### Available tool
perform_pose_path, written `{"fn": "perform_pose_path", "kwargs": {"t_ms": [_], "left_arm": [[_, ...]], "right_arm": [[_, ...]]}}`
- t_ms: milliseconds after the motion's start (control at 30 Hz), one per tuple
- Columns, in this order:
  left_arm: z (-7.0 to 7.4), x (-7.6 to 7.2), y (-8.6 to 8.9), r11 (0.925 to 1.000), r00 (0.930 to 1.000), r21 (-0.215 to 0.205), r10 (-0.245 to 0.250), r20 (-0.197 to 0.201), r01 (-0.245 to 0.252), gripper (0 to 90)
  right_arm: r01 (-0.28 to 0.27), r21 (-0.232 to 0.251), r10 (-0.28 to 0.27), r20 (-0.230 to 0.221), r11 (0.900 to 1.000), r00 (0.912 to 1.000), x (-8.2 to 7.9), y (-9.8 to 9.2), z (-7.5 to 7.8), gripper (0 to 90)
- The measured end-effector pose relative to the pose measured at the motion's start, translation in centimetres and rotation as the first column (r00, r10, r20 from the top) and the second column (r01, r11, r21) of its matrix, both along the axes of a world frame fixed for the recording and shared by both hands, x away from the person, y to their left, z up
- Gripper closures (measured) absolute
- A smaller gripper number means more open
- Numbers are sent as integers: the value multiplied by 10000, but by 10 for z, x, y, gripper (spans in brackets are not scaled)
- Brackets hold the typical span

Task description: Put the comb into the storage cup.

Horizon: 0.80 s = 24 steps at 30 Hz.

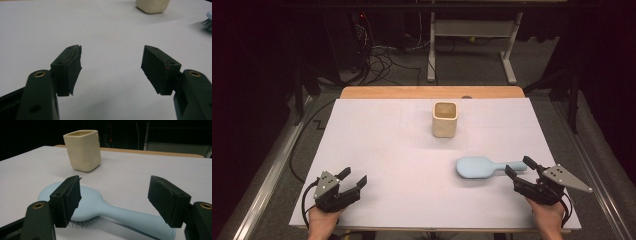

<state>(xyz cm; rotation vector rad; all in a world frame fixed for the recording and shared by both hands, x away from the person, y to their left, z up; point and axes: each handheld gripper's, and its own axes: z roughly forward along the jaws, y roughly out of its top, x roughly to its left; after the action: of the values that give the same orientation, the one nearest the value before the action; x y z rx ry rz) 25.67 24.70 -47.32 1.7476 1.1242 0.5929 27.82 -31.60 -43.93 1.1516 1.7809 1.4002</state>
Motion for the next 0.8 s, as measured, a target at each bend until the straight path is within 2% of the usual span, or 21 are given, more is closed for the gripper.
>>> {"fn": "perform_pose_path", "kwargs": {"t_ms": [167, 300, 800], "left_arm": [[0, 0, 0, 10000, 10000, -2, -6, -8, 6, 329], [0, 0, 0, 10000, 10000, -11, 3, -23, -3, 329], [1, -1, 0, 9999, 9999, 29, -97, 49, 97, 329]], "right_arm": [[39, 130, -37, -180, 9999, 9998, 7, 3, 2, 266], [24, 116, -22, -192, 9999, 9998, 11, 4, 4, 266], [-150, 9, 150, -695, 9999, 9975, 34, 15, 8, 285]]}}
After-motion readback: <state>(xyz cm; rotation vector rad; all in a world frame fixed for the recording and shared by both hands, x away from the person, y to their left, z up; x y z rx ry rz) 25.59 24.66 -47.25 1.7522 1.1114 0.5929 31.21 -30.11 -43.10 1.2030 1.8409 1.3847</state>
